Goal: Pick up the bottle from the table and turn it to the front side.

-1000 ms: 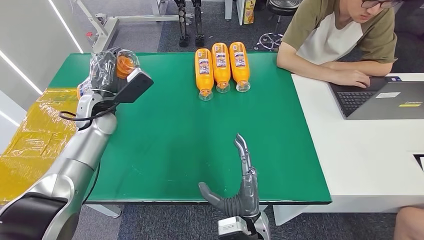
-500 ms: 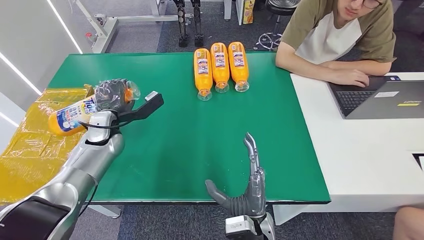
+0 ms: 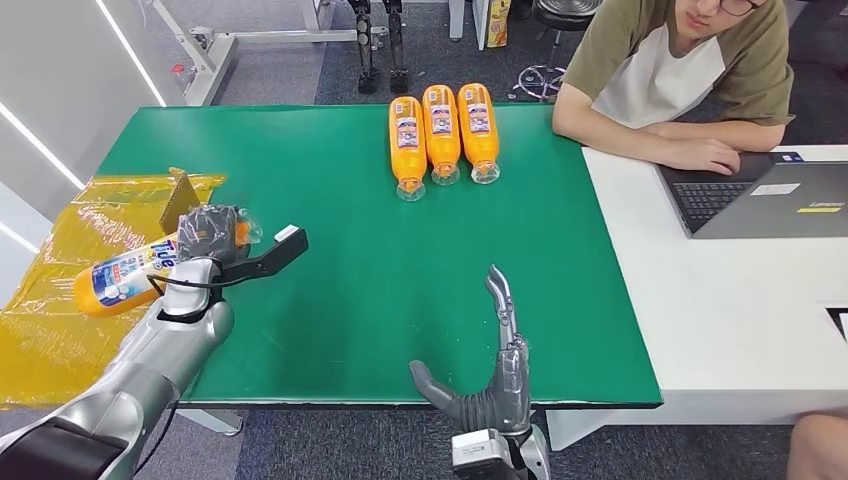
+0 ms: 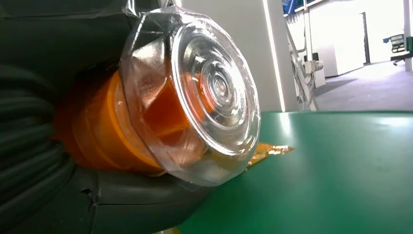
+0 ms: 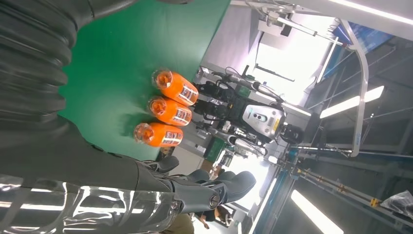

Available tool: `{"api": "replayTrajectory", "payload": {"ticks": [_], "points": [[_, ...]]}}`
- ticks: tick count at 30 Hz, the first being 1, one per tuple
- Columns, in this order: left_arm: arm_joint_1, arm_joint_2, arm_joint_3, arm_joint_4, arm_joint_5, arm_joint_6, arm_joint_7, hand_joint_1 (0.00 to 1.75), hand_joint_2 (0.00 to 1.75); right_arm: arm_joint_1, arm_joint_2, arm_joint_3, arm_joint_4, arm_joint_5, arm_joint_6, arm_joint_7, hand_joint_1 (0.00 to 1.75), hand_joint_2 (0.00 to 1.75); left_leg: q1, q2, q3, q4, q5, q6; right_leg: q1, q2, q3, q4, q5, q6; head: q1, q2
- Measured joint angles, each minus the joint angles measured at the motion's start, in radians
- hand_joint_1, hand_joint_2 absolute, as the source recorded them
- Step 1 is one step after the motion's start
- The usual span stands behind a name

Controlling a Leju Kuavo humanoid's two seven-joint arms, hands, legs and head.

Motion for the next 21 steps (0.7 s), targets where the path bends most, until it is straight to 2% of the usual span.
{"api": "replayTrajectory", "payload": {"ticks": [10, 17, 18, 21], "points": [[0.081, -0.003, 0.000, 0.018, -0.001, 0.002, 0.001, 1.75, 1.75, -0.001, 0.000, 0.001, 0.002, 0.000, 0.000, -0.001, 0.00, 1.75, 0.000, 0.000, 0.000, 0.000, 0.000, 0.000, 0.000, 0.000, 0.000, 0.000, 0.000, 0.000, 0.000, 0.000], [0.101, -0.010, 0.000, 0.024, 0.003, -0.001, -0.012, 1.72, 1.75, -0.010, 0.000, 0.010, 0.016, -0.016, 0.018, 0.000, 0.00, 1.75, 0.000, 0.000, 0.000, 0.000, 0.000, 0.000, 0.000, 0.000, 0.000, 0.000, 0.000, 0.000, 0.000, 0.000], [0.103, -0.010, 0.001, 0.025, 0.004, 0.000, -0.014, 1.61, 1.75, -0.012, 0.000, 0.010, 0.018, -0.022, 0.024, -0.001, 0.00, 1.75, 0.000, 0.000, 0.000, 0.000, 0.000, 0.000, 0.000, 0.000, 0.000, 0.000, 0.000, 0.000, 0.000, 0.000], [0.108, -0.010, 0.001, 0.026, 0.004, 0.001, -0.025, 0.46, 1.75, -0.019, 0.000, 0.014, 0.027, -0.038, 0.038, -0.007, 0.00, 1.75, 0.000, 0.000, 0.000, 0.000, 0.000, 0.000, 0.000, 0.000, 0.000, 0.000, 0.000, 0.000, 0.000, 0.000]]}}
